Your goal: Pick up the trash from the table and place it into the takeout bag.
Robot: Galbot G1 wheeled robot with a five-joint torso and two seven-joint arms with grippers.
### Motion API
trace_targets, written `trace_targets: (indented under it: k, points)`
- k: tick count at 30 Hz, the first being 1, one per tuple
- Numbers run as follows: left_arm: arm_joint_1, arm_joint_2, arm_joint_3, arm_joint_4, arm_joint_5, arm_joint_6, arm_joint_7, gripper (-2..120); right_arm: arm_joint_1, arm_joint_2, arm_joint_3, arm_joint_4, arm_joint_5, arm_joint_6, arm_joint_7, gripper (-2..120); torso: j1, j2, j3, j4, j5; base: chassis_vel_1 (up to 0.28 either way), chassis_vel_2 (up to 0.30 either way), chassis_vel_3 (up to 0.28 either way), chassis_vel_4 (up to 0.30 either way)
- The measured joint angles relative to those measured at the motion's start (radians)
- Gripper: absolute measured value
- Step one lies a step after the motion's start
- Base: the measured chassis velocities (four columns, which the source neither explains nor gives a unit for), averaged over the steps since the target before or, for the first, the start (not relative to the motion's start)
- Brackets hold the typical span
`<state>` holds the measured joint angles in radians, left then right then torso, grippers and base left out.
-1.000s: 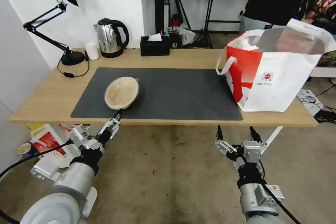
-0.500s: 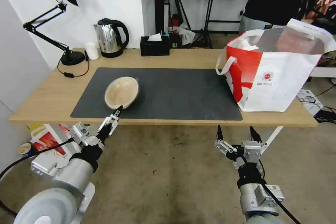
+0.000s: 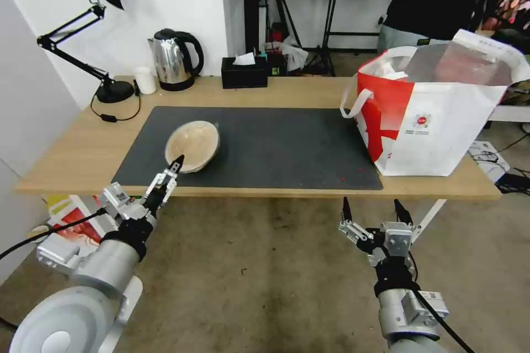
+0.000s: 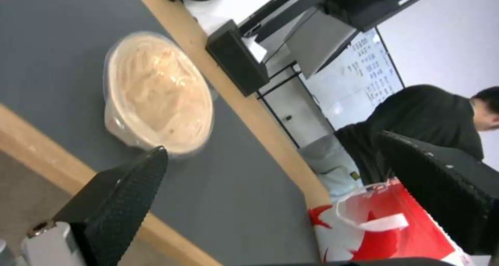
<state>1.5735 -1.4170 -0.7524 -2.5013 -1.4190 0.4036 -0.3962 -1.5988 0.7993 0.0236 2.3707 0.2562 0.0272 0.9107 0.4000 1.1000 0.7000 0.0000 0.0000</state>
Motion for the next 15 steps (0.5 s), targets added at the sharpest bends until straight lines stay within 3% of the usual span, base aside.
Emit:
trace_targets:
  k: [15]
  points:
    - [-0.066,0.04,-0.053,0.038,-0.084,0.005,-0.019,100,0.0,0.0,0.0,0.0,0.0,0.0,0.0,100,0.0,0.0,0.0,0.0,0.0,0.0,0.0,0.0,0.0]
